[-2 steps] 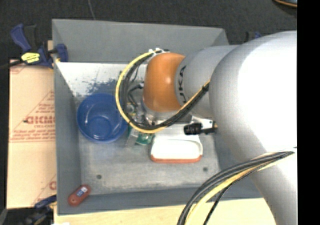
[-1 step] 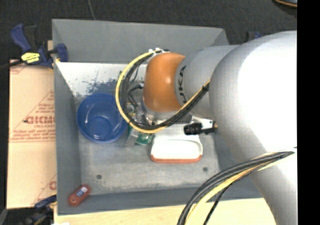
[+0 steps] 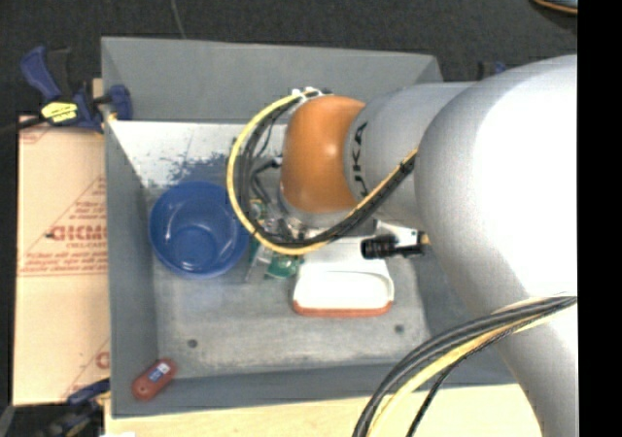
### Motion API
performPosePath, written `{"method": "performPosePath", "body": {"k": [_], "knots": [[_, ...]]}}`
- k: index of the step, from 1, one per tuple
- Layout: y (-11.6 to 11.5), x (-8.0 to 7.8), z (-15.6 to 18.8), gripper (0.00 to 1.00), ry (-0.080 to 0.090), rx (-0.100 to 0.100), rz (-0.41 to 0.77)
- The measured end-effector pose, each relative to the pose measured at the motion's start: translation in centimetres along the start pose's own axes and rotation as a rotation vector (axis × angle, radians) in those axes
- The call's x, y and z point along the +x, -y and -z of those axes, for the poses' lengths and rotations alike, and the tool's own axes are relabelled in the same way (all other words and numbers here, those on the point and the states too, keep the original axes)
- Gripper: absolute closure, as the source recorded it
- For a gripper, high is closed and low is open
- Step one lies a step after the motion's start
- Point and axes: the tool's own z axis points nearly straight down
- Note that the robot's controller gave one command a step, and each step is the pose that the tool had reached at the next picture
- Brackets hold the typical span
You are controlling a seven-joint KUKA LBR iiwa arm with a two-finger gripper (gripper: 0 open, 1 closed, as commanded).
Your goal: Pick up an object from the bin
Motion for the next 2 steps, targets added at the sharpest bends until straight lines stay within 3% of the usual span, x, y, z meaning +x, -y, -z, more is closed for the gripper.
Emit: {"method": "performPosePath", "body": {"k": [1, 2], "knots": [[0.1, 0.1, 2.8, 1.0, -0.006, 0.004, 0.001], [0.0, -0.1, 7.4, 1.0, -0.001, 0.001, 0.001]]}}
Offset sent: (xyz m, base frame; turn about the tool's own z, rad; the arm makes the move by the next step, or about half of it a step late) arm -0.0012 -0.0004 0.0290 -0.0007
